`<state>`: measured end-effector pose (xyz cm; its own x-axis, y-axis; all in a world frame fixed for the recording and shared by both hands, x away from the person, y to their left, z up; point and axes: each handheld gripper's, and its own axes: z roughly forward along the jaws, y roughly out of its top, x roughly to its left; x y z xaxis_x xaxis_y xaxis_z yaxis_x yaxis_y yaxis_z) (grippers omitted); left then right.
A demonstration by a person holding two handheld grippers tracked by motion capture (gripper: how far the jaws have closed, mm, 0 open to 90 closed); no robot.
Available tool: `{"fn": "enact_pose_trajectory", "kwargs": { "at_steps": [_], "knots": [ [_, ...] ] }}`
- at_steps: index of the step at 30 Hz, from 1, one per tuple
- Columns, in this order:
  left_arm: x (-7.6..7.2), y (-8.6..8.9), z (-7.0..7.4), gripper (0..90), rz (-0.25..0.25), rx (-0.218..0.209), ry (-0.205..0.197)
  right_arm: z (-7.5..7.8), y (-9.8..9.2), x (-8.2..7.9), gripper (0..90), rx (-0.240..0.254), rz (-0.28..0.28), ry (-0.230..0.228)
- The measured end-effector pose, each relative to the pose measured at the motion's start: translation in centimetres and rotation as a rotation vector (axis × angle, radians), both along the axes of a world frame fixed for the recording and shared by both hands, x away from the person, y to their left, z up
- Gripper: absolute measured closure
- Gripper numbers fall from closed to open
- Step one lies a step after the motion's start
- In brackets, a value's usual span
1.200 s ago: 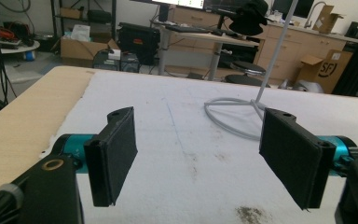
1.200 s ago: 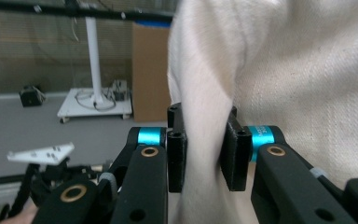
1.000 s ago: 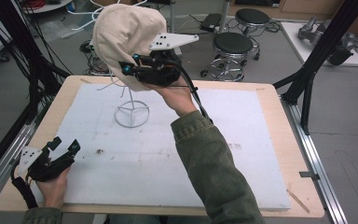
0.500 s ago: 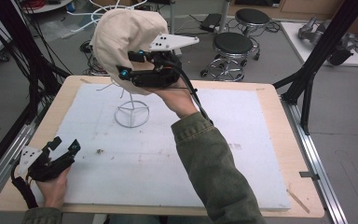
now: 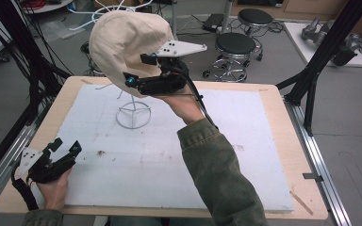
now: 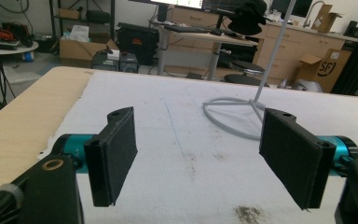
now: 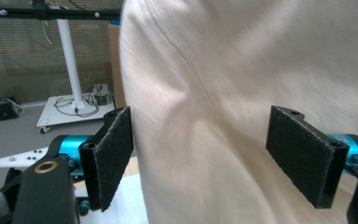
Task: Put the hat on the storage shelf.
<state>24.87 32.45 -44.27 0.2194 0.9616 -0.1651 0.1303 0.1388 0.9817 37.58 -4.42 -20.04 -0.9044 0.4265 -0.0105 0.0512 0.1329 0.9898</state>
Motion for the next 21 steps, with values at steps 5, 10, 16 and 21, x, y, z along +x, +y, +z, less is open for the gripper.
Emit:
{"fn": "enact_pose_trajectory", "kwargs": {
  "at_steps": [5, 10, 16, 21],
  "knots": [
    [0.0, 0.0, 0.0, 27.4, -0.003, 0.001, 0.002, -0.2, -0.5, -0.3, 20.8, -0.009, -0.016, 0.015],
    [-0.1, -0.1, 0.0, 27.4, -0.005, 0.004, 0.001, -0.7, -1.5, -0.9, 19.7, -0.003, -0.036, 0.010],
    [-0.1, -0.2, 0.0, 27.3, -0.007, 0.004, 0.000, -1.5, -3.2, -1.8, 18.2, 0.003, -0.076, 0.017],
    [-0.2, -0.2, 0.1, 27.4, -0.007, 0.004, -0.001, -2.1, -4.8, -2.7, 17.0, 0.013, -0.115, 0.019]
  ]
}}
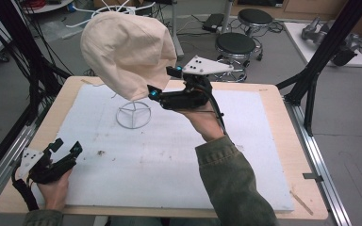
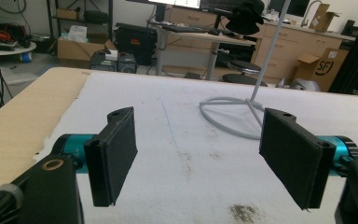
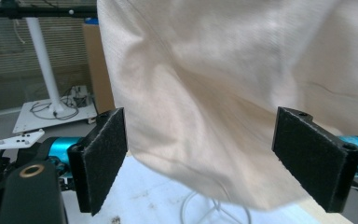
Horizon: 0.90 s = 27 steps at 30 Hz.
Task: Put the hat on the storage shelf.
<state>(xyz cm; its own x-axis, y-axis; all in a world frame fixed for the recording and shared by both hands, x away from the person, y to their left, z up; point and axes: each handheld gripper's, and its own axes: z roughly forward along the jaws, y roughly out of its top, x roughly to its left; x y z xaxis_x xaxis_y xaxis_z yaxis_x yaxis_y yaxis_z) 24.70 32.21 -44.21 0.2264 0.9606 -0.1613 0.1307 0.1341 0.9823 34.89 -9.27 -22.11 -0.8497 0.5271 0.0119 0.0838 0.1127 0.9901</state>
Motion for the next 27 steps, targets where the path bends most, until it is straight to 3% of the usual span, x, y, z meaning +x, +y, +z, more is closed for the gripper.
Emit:
{"fn": "enact_pose_trajectory", "kwargs": {
  "at_steps": [8, 19, 23, 27],
  "knots": [
    [-0.1, 0.1, 0.0, 27.3, 0.003, 0.001, -0.002, -1.5, -2.4, -2.0, 13.9, 0.012, -0.081, 0.010],
    [-0.2, -0.1, 0.1, 27.3, -0.003, -0.005, -0.010, -4.6, -10.1, -5.8, 13.6, 0.073, -0.239, 0.039],
    [-0.3, -0.1, 0.1, 27.3, -0.002, -0.007, -0.008, -5.4, -12.1, -6.6, 12.5, 0.114, -0.263, 0.053],
    [-0.3, -0.1, 0.1, 27.3, 0.001, -0.008, -0.007, -6.2, -13.3, -7.1, 12.3, 0.118, -0.290, 0.065]
  ]
}}
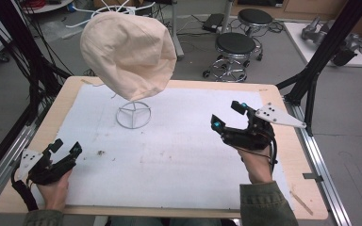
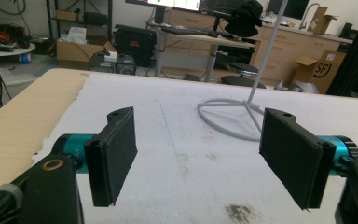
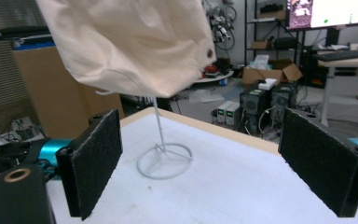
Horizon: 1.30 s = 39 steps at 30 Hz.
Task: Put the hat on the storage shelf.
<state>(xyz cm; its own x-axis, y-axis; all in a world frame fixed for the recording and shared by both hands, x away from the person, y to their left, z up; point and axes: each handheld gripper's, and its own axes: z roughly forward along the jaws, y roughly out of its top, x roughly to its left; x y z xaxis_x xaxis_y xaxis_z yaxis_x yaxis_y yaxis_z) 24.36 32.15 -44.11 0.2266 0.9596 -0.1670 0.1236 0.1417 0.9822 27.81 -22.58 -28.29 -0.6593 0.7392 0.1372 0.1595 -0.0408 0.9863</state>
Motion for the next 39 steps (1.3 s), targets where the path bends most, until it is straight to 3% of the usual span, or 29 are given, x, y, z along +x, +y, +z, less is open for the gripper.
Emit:
{"fn": "enact_pose_trajectory", "kwargs": {
  "at_steps": [16, 27, 35, 39],
  "knots": [
    [-0.5, 0.2, 0.0, 27.2, 0.011, -0.007, 0.005, -3.6, -5.3, -2.0, 11.5, 0.018, -0.114, 0.051],
    [-1.0, 0.4, 0.0, 27.2, 0.027, -0.020, 0.006, -6.8, -8.6, -3.7, 11.3, 0.013, -0.225, 0.107],
    [-1.2, 0.4, 0.0, 27.2, 0.030, -0.030, 0.008, -9.7, -9.1, -4.3, 11.3, -0.012, -0.351, 0.136],
    [-1.3, 0.5, 0.0, 27.2, 0.035, -0.034, 0.007, -10.8, -9.1, -4.7, 11.3, -0.003, -0.433, 0.123]
  ]
}}
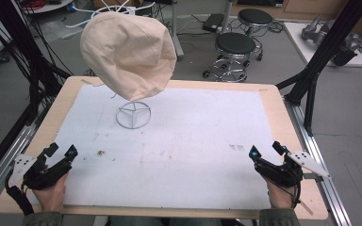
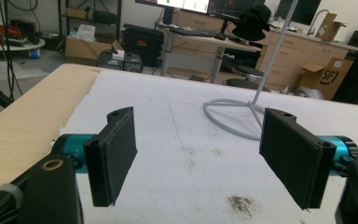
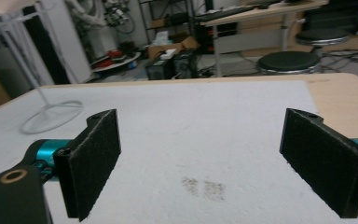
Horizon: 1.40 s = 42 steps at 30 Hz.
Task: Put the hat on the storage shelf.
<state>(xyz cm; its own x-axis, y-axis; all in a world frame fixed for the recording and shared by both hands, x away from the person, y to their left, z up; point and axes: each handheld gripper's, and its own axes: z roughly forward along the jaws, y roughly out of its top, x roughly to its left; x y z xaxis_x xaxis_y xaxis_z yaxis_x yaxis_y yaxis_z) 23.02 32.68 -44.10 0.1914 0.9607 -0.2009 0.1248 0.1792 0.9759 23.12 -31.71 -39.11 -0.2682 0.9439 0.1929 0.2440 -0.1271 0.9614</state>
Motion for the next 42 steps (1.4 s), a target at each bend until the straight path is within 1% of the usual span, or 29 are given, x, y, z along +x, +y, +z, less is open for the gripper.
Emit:
{"fn": "enact_pose_trajectory", "kwargs": {
  "at_steps": [5, 12, 15, 16, 17, 20, 22, 23, 27, 28, 29, 30, 34, 36, 40, 42],
  "knots": [
    [-0.2, 0.1, 0.0, 27.2, 0.009, -0.011, -0.002, -1.0, 0.2, -0.4, 11.3, -0.021, -0.087, -0.005],
    [-0.4, 0.2, 0.0, 27.2, 0.020, -0.014, 0.002, -2.4, 0.4, -0.4, 11.3, -0.048, -0.177, 0.006],
    [-0.3, 0.2, 0.0, 27.2, 0.016, -0.015, -0.003, -3.0, 0.6, -0.3, 11.3, -0.040, -0.201, 0.021],
    [-0.3, 0.2, 0.0, 27.2, 0.013, -0.014, -0.003, -3.1, 0.8, -0.3, 11.3, -0.042, -0.206, 0.024],
    [-0.2, 0.1, 0.0, 27.2, 0.010, -0.014, -0.002, -3.3, 1.0, -0.2, 11.3, -0.056, -0.208, 0.023],
    [-0.1, 0.1, -0.1, 27.2, 0.003, -0.012, 0.001, -3.4, 1.4, -0.1, 11.4, -0.086, -0.215, 0.006],
    [0.0, 0.0, -0.1, 27.2, 0.002, -0.007, 0.002, -3.4, 1.8, 0.0, 11.4, -0.095, -0.221, -0.004],
    [0.0, 0.0, -0.1, 27.2, 0.002, -0.008, 0.003, -3.4, 1.9, 0.1, 11.4, -0.110, -0.225, -0.012],
    [0.1, 0.0, -0.2, 27.2, 0.007, -0.003, 0.012, -3.5, 2.1, 0.2, 11.3, -0.148, -0.225, -0.017],
    [0.1, 0.0, -0.2, 27.2, 0.011, -0.002, 0.014, -3.5, 2.1, 0.2, 11.4, -0.148, -0.227, -0.022],
    [0.1, 0.0, -0.2, 27.2, 0.013, -0.002, 0.017, -3.5, 2.0, 0.2, 11.3, -0.137, -0.228, -0.019],
    [0.1, -0.1, -0.2, 27.2, 0.015, -0.001, 0.021, -3.5, 1.8, 0.3, 11.4, -0.140, -0.228, -0.021],
    [0.1, -0.2, -0.2, 27.2, 0.013, 0.011, 0.021, -3.8, 1.2, 0.3, 11.4, -0.108, -0.237, -0.005],
    [0.1, -0.2, -0.2, 27.2, 0.011, 0.012, 0.019, -3.8, 1.1, 0.3, 11.4, -0.094, -0.240, -0.004],
    [0.1, -0.1, -0.2, 27.2, 0.005, 0.010, 0.019, -3.7, 1.2, 0.2, 11.4, -0.090, -0.249, -0.004],
    [0.2, -0.1, -0.3, 27.2, 0.001, 0.008, 0.019, -3.7, 1.3, 0.2, 11.4, -0.103, -0.247, -0.009]
  ]
}}
